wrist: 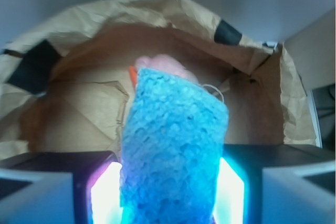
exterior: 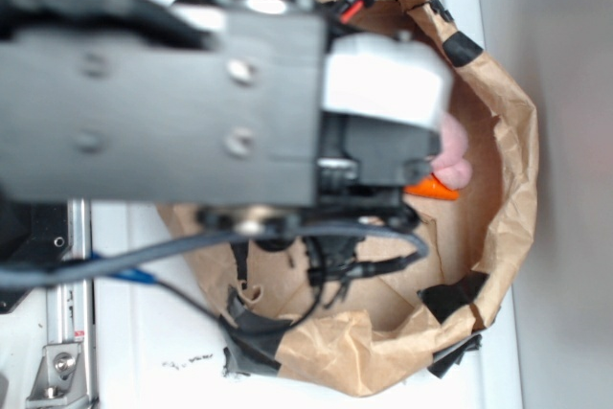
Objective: Grab the blue sponge.
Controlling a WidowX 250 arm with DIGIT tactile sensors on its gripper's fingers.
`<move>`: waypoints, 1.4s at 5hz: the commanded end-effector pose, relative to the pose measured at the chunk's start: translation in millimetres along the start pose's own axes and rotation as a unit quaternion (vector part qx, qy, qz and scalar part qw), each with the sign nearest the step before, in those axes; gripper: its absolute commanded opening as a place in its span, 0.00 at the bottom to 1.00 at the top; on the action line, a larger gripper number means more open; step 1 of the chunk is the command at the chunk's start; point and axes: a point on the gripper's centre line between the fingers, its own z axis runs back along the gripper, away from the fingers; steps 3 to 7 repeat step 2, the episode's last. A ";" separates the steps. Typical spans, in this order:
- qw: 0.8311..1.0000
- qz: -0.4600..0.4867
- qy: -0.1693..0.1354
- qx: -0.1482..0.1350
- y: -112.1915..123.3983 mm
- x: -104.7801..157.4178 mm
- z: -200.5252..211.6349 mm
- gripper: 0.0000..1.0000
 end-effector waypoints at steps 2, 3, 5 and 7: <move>1.000 0.001 0.005 0.016 16.0 -7.4 -6.3 0.00; 1.000 0.001 0.005 0.016 16.0 -7.4 -6.3 0.00; 1.000 0.001 0.005 0.016 16.0 -7.4 -6.3 0.00; 1.000 0.001 0.005 0.016 16.0 -7.4 -6.3 0.00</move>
